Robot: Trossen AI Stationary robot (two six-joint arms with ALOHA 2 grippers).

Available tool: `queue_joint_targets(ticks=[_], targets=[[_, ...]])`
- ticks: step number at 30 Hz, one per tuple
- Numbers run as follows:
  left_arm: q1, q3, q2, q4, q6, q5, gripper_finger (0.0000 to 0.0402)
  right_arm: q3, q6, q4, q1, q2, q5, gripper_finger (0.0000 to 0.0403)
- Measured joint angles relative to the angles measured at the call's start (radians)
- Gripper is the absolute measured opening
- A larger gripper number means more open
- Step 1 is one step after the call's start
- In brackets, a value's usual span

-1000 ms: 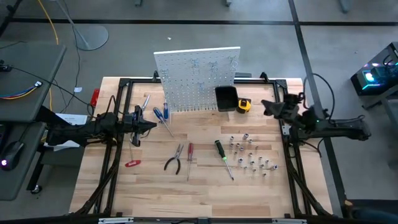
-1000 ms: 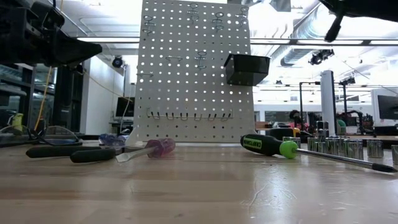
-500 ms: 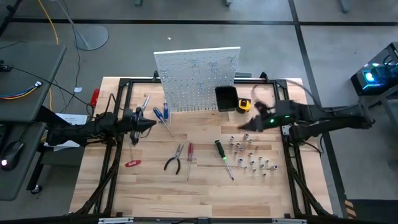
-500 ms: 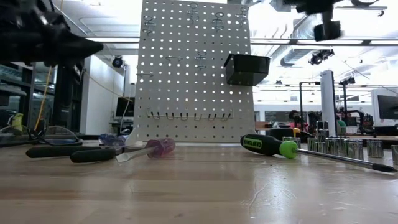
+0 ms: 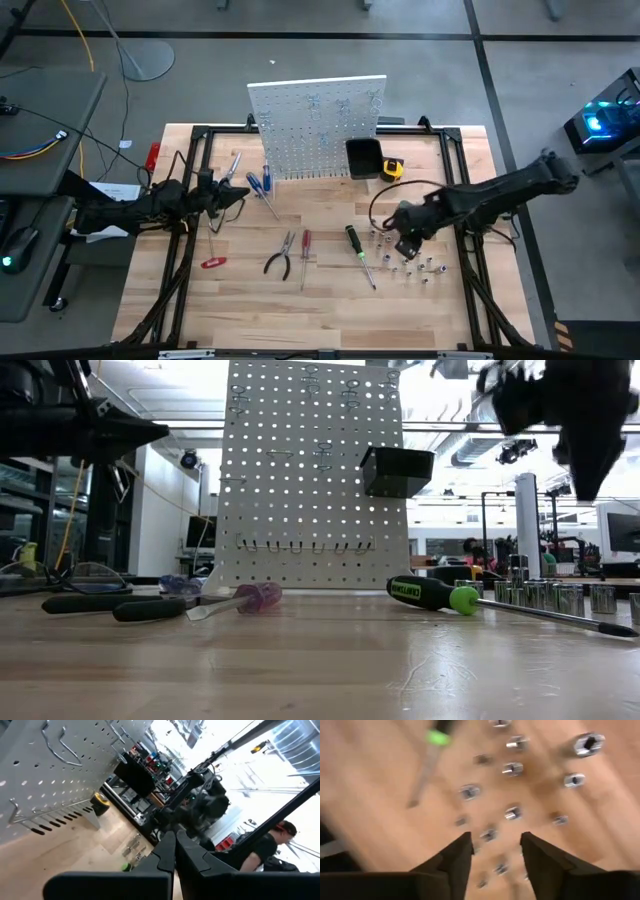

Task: Hang tools onto peg board
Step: Put the silver socket into the black bin on the peg board

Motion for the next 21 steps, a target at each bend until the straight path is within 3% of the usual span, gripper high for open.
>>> queue_joint_targets(ticks=[9,21], targets=[[0.0,0.0,0.0,-0.001,-0.028,-0.014,0.0001,-0.061,-0.049,0.026,-0.068,0.168,0.144,0.0193],[0.0,0.0,0.0,-0.001,-0.037,-0.015,0.0001,-0.059,-0.109,0.084,-0.124,0.324,0.162,0.0193]])
